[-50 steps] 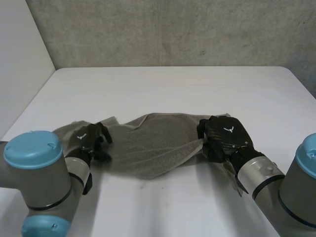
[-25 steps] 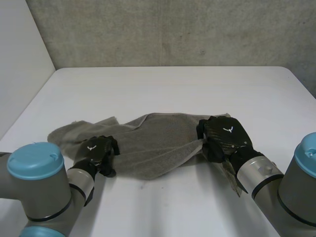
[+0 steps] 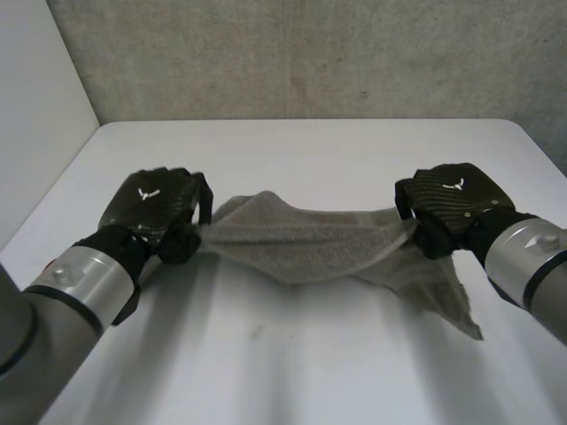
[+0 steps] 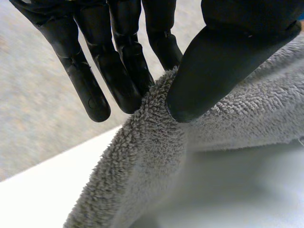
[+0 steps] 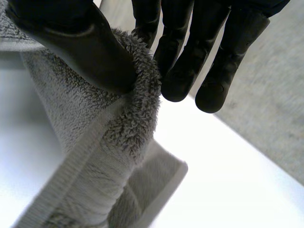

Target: Fold the towel.

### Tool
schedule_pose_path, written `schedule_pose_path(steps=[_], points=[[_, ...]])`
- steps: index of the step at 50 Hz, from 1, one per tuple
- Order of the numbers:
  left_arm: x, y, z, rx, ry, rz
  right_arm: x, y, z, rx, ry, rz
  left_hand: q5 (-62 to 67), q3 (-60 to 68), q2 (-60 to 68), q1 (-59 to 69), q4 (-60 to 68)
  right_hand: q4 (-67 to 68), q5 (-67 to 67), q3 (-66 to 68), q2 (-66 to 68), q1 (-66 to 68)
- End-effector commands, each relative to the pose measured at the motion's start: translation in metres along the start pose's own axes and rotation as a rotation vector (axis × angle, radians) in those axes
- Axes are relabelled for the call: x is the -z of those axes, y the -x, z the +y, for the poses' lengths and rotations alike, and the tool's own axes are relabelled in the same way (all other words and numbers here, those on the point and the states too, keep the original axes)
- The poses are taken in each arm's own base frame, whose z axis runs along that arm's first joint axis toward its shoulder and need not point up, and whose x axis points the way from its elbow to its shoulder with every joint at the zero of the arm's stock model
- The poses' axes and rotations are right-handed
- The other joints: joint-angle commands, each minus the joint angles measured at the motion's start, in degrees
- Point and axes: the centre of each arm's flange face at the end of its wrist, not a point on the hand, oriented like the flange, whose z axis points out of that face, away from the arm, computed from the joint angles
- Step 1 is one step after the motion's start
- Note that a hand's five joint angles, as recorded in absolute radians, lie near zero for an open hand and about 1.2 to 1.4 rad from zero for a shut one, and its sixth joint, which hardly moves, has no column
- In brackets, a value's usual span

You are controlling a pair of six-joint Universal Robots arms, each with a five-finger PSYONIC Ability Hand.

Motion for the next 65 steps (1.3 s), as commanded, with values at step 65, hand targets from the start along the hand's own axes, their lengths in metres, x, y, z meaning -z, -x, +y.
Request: schedule_pose_path(steps=[65], points=[[-0.104,0.079,0.002,0.074,-0.065,-0.126,-0.075,-0.015,-0.032,0.099,-0.164,0.072,11.4,10.4,10.3,12.0,10.3,3.3,3.0,3.6,4.4,3.0]])
